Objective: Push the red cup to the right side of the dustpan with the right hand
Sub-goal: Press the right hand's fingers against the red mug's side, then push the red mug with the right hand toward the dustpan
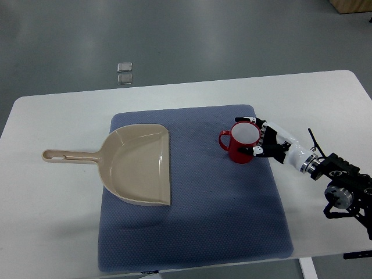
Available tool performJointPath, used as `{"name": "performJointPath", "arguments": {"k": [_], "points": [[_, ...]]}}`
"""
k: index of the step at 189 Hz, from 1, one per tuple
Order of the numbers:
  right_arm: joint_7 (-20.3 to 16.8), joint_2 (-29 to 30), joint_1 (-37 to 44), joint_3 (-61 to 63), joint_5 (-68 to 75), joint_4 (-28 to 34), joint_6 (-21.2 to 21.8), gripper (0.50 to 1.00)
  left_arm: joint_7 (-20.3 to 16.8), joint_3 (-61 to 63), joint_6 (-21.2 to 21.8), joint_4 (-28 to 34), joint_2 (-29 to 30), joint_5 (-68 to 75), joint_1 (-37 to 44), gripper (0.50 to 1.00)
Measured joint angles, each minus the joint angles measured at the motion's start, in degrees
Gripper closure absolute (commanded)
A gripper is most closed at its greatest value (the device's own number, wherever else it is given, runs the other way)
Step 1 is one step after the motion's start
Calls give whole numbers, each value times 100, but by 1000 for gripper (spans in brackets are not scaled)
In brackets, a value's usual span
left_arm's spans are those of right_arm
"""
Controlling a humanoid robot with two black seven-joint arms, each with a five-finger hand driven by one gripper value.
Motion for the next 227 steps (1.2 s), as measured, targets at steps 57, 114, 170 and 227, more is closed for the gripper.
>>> {"name": "performJointPath", "arguments": {"k": [57,114,170,227], "points": [[0,307,22,-5,-203,0,-227,566,0,1,0,0,0,0,0,500],[0,582,53,-10,-368,-1,-467,568,0,-2,0,0,0,0,3,500],[0,972,84,-10,-567,-1,-665,570,0,-2,0,0,0,0,1,500],[0,1317,140,-13,-597,-1,-797,570,0,-3,0,0,0,0,3,500]]}}
